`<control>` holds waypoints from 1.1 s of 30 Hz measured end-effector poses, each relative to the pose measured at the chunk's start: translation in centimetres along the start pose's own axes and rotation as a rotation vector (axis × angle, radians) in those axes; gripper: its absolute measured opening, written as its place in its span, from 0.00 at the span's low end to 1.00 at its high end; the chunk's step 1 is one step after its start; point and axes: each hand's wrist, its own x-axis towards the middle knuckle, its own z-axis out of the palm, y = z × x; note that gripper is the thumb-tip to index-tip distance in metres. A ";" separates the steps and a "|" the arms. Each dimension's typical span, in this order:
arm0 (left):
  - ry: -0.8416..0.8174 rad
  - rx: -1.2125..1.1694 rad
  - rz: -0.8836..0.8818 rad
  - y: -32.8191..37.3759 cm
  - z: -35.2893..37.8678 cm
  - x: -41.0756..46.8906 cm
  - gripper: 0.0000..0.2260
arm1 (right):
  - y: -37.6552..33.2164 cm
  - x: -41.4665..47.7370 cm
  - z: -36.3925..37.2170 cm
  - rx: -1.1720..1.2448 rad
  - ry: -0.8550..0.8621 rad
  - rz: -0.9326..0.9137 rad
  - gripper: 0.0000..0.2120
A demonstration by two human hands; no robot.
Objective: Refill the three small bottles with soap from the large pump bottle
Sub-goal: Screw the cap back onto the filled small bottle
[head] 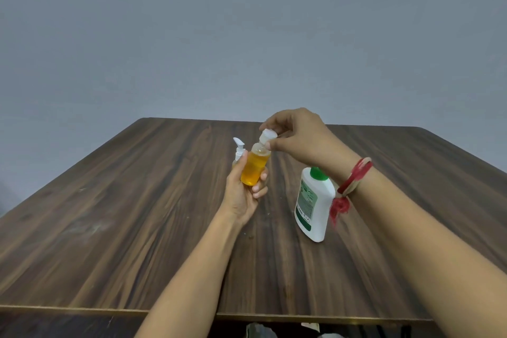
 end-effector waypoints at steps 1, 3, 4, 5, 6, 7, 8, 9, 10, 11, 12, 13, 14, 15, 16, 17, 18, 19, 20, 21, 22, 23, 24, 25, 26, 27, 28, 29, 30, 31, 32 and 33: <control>0.003 0.011 -0.002 0.0 0.0 0.0 0.15 | -0.1 0.1 -0.4 -0.054 -0.029 -0.006 0.10; 0.005 0.025 -0.006 -0.1 0.0 0.0 0.15 | -0.5 0.6 -1.2 -0.222 -0.096 -0.037 0.09; 0.004 0.024 -0.009 -0.1 0.0 -0.1 0.15 | -0.7 0.8 -1.4 -0.298 -0.127 -0.051 0.10; 0.001 0.022 -0.011 -0.2 0.0 -0.1 0.16 | -1.0 1.1 -1.5 -0.353 -0.155 -0.059 0.12; -0.001 0.020 -0.014 -0.1 0.0 -0.1 0.15 | -1.2 1.3 -1.6 -0.391 -0.176 -0.064 0.14; -0.002 0.018 -0.016 -0.1 0.0 -0.1 0.15 | -1.5 1.6 -1.7 -0.425 -0.196 -0.063 0.17; -0.004 0.017 -0.016 0.0 0.0 -0.1 0.15 | -1.7 1.8 -1.8 -0.460 -0.222 -0.062 0.18; -0.006 0.016 -0.014 0.0 0.0 -0.1 0.15 | -1.9 1.9 -1.9 -0.495 -0.252 -0.064 0.19; -0.007 0.013 -0.011 0.1 0.1 -0.2 0.15 | -2.1 2.0 -1.9 -0.526 -0.278 -0.068 0.18; -0.006 0.009 -0.010 0.2 0.1 -0.2 0.15 | -2.2 2.0 -1.9 -0.552 -0.291 -0.068 0.19; -0.004 0.005 -0.011 0.2 0.1 -0.3 0.15 | -2.3 2.0 -1.9 -0.578 -0.282 -0.067 0.21; -0.001 0.003 -0.013 0.2 0.1 -0.3 0.15 | -2.3 1.9 -1.8 -0.605 -0.250 -0.067 0.23; 0.000 0.003 -0.014 0.2 0.2 -0.3 0.15 | -2.2 1.8 -1.7 -0.632 -0.202 -0.068 0.25; 0.001 0.005 -0.014 0.2 0.2 -0.3 0.15 | -2.1 1.7 -1.5 -0.660 -0.152 -0.068 0.27; -0.003 0.005 -0.014 0.2 0.2 -0.3 0.15 | -2.0 1.5 -1.3 -0.690 -0.109 -0.065 0.29; -0.006 0.005 -0.015 0.1 0.2 -0.3 0.16 | -2.0 1.4 -1.2 -0.710 -0.076 -0.062 0.31; -0.007 0.002 -0.017 0.1 0.2 -0.3 0.16 | -2.0 1.4 -1.1 -0.713 -0.050 -0.053 0.33; -0.005 -0.004 -0.019 0.1 0.2 -0.3 0.16 | -2.0 1.4 -1.3 -0.694 -0.028 -0.035 0.34; -0.004 -0.013 -0.020 0.2 0.2 -0.2 0.16 | -2.1 1.4 -1.6 -0.648 -0.028 -0.008 0.35; -0.004 -0.023 -0.019 0.2 0.2 -0.2 0.16 | -2.1 1.5 -2.1 -0.565 -0.061 0.012 0.33; -0.004 -0.031 -0.017 0.3 0.2 -0.2 0.16 | -2.1 1.7 -2.7 -0.453 -0.129 0.014 0.29; -0.001 -0.036 -0.017 0.3 0.2 -0.2 0.16 | -2.0 1.9 -3.1 -0.356 -0.220 -0.009 0.21; 0.005 -0.036 -0.020 0.4 0.2 -0.2 0.15 | -2.0 1.9 -3.4 -0.307 -0.317 -0.049 0.15; 0.010 -0.033 -0.026 0.4 0.3 -0.2 0.15 | -1.9 2.0 -3.5 -0.291 -0.380 -0.099 0.14; 0.012 -0.027 -0.033 0.4 0.3 -0.3 0.15 | -1.7 2.2 -3.4 -0.297 -0.389 -0.130 0.12; 0.014 -0.019 -0.041 0.3 0.4 -0.3 0.16 | -1.7 2.4 -3.0 -0.310 -0.367 -0.135 0.09; 0.016 -0.011 -0.046 0.4 0.4 -0.3 0.16 | -1.6 2.5 -2.8 -0.310 -0.352 -0.135 0.06; 0.015 -0.008 -0.047 0.4 0.4 -0.4 0.15 | -1.6 2.6 -2.6 -0.282 -0.344 -0.118 0.05; 0.009 -0.010 -0.044 0.4 0.4 -0.4 0.15 | -1.6 2.7 -2.3 -0.236 -0.334 -0.089 0.08; 0.000 -0.013 -0.039 0.5 0.4 -0.4 0.15 | -1.6 2.7 -2.1 -0.209 -0.317 -0.054 0.14; -0.010 -0.016 -0.033 0.5 0.4 -0.4 0.15 | -1.5 2.6 -1.9 -0.218 -0.288 -0.031 0.21; -0.016 -0.017 -0.029 0.5 0.4 -0.4 0.15 | -1.3 2.6 -1.9 -0.257 -0.252 -0.027 0.27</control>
